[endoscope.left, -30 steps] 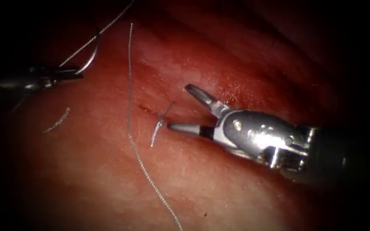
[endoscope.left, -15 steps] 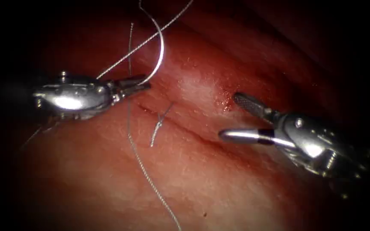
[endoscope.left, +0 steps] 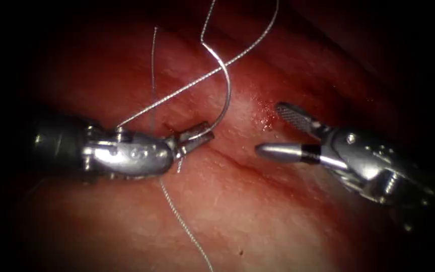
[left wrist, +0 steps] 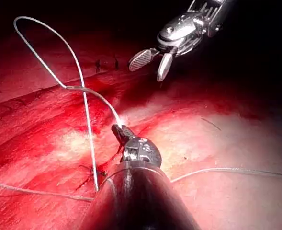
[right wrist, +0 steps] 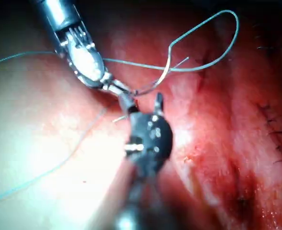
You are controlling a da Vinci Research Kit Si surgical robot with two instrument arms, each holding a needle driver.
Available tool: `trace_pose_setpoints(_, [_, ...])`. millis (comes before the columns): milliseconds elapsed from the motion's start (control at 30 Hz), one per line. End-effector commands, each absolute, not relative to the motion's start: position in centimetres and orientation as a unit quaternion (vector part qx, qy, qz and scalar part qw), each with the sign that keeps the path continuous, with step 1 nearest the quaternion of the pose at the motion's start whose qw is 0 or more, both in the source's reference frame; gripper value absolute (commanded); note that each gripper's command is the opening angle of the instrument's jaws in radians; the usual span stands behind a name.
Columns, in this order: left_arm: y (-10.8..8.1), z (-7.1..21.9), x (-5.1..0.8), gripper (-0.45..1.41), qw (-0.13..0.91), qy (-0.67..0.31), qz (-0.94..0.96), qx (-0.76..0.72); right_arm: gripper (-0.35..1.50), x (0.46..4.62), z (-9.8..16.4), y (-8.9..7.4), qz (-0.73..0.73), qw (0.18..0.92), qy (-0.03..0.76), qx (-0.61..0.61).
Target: Wound Closure
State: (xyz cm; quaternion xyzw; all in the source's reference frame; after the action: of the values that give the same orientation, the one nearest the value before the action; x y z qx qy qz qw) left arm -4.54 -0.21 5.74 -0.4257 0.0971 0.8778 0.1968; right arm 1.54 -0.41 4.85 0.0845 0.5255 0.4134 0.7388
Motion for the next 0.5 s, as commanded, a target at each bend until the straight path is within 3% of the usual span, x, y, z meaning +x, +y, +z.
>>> trace_pose_setpoints(33, [-0.27,5.79,-4.62,-0.45,0.189,0.103,0.877,-0.429,1.03,1.59,4.92,-0.41,0.412,0.739,0.526,0.085])
trace_pose_setpoints(233, [-0.35,5.74,-4.69,-0.45,0.156,0.137,0.877,-0.433,1.03,1.57,4.99,-0.32,0.418,0.737,0.524,0.087])
trace_pose_setpoints(300, [-0.37,5.73,-4.68,-0.45,0.153,0.145,0.875,-0.435,0.95,1.57,5.0,-0.31,0.423,0.734,0.524,0.089])
trace_pose_setpoints(367, [-0.4,5.73,-4.68,-0.45,0.139,0.158,0.875,-0.435,0.74,1.58,4.99,-0.3,0.431,0.735,0.516,0.088])
trace_pose_setpoints(500, [-0.42,5.73,-4.7,-0.45,0.128,0.167,0.878,-0.429,0.69,1.68,4.99,-0.31,0.442,0.757,0.475,0.082])
